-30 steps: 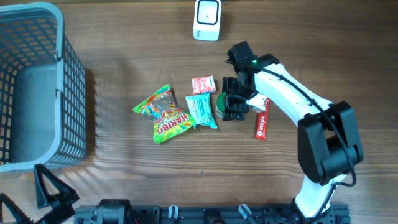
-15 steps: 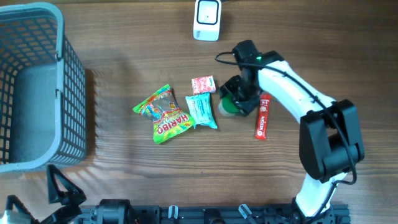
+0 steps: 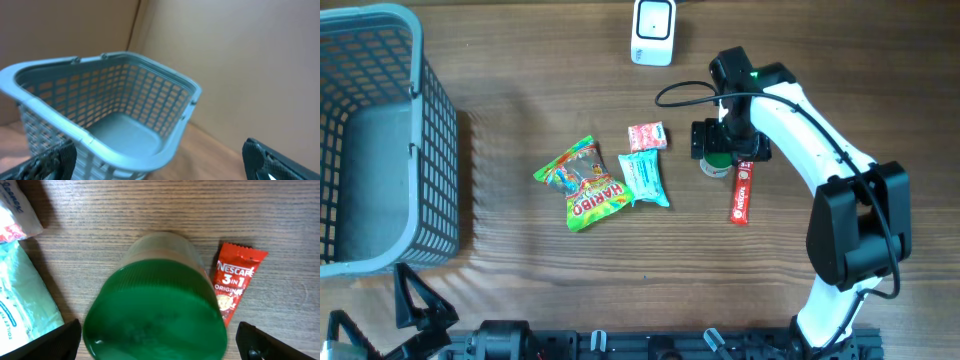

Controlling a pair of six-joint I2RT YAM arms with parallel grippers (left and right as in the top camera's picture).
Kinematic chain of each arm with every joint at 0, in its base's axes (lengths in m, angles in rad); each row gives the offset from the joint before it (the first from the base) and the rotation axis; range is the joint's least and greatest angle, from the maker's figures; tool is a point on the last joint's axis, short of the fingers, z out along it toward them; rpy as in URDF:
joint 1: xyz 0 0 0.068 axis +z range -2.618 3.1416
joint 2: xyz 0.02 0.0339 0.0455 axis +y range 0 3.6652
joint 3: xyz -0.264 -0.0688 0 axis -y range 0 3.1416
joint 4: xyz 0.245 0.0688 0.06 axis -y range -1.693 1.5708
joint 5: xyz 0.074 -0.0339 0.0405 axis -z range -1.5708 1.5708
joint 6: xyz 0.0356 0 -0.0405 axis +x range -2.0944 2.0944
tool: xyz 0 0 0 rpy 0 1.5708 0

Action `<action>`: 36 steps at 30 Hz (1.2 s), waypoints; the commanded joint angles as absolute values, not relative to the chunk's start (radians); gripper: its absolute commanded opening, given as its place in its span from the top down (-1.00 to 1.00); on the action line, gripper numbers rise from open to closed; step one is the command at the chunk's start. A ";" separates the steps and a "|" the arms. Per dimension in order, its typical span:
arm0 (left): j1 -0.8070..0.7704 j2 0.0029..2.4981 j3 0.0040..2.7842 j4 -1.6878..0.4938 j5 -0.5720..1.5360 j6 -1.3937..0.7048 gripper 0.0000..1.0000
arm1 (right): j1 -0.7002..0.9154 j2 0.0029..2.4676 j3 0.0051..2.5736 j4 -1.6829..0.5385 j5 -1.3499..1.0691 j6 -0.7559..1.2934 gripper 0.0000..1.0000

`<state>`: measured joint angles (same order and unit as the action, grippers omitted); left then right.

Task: Scan the item barcode
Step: 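Lower the right gripper and close it around the jar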

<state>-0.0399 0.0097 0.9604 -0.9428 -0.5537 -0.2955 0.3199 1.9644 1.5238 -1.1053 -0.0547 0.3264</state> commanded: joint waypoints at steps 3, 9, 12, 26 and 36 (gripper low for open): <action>-0.037 0.007 0.920 -0.886 -0.476 -0.347 -1.00 | 0.326 1.966 1.644 -1.180 -0.045 0.427 -0.99; -0.037 0.007 0.704 -0.676 -0.433 -0.447 -1.00 | 0.326 1.966 1.677 -1.254 -0.046 0.659 -0.99; -0.037 0.007 0.579 -0.481 -0.374 -0.446 -1.00 | 0.328 1.966 1.677 -1.262 -0.049 0.657 -0.99; -0.037 0.007 0.142 -0.168 -0.400 -0.420 -1.00 | 0.327 1.966 1.676 -1.283 -0.044 0.916 -0.99; -0.037 0.007 0.131 -0.259 -0.446 -0.420 -1.00 | 0.337 1.999 1.652 -1.284 -0.053 1.108 -0.99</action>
<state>-0.0410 0.0101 0.1371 -0.2581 -0.4225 -0.4309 0.3298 1.9648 1.6596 -1.2907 -0.0513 1.0168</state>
